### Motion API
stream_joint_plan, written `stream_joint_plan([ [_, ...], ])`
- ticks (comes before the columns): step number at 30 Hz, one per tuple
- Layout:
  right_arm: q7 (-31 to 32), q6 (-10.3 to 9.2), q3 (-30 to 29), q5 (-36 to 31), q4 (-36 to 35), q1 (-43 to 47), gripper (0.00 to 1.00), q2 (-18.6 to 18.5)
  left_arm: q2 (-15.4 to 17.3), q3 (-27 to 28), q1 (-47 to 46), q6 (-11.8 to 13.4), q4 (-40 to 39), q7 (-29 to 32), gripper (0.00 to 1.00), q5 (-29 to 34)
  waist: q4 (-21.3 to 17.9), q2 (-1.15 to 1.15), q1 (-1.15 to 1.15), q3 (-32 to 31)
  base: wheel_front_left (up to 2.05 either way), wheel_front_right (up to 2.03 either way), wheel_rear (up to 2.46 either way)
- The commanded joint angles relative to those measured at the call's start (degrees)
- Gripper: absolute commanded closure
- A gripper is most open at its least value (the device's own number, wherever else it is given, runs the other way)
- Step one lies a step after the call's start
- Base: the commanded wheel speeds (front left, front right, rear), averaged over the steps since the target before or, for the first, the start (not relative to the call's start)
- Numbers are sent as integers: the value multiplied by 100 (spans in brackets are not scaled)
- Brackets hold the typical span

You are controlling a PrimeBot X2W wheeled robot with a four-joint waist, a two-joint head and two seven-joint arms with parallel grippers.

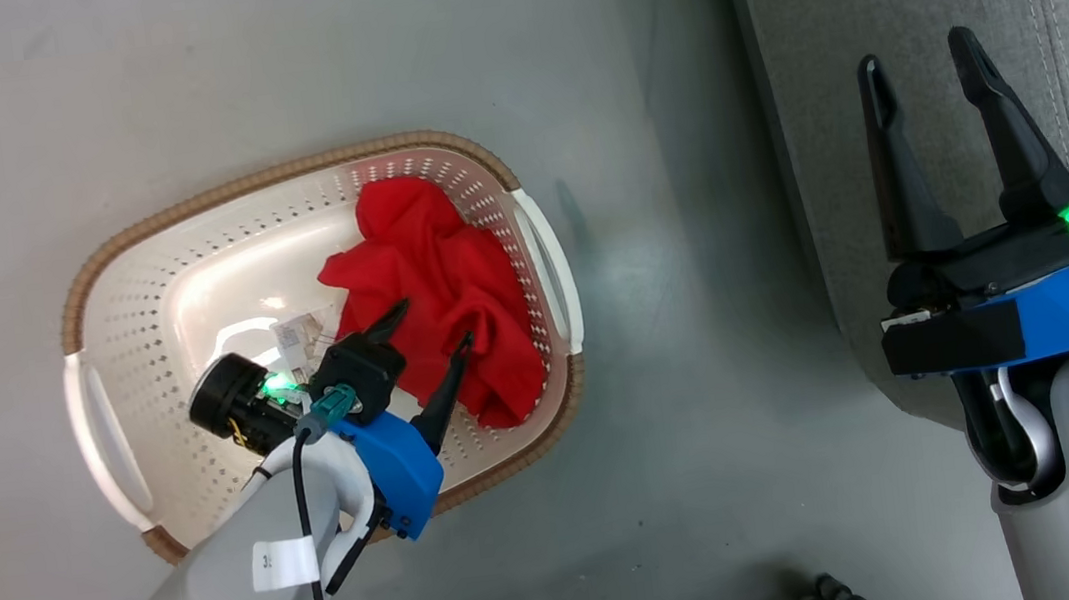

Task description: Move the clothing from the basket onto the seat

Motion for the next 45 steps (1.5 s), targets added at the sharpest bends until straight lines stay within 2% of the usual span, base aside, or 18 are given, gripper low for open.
stream_joint_plan([
  [1,-61,1,12,49,3,-105,0,23,45,-140,-179,-12,57,-16,0,-73,-107,0,-1,133,0,0,0],
  [9,-163,1,90,125,15,-153,0,42,85,-612,-535,-12,381,-16,0,-338,-269,0,-1,373,0,0,0],
  [17,-243,1,200,228,-68,-190,0,44,14,-670,-802,-12,1004,-16,0,-494,-386,0,-1,584,0,0,0],
  [28,-293,1,234,291,-159,-105,0,45,-300,-678,-1097,46,1996,69,0,-672,-476,0,-1,794,0,0,0],
  [36,-322,1,260,307,-128,-94,0,45,-591,-623,-1169,116,2388,46,0,-787,-483,0,-1,806,0,0,0],
  [37,-330,1,274,308,-119,-101,0,45,-606,-623,-1163,108,2420,52,21,-799,-485,0,-1,798,0,0,0],
  [39,-343,1,291,282,-94,-120,0,45,-652,-634,-1156,102,2471,49,98,-807,-491,0,-1,781,0,0,0],
  [45,-360,1,316,318,-27,-166,0,45,-761,-654,-1029,140,2558,20,100,-834,-509,0,-1,726,0,0,0],
])
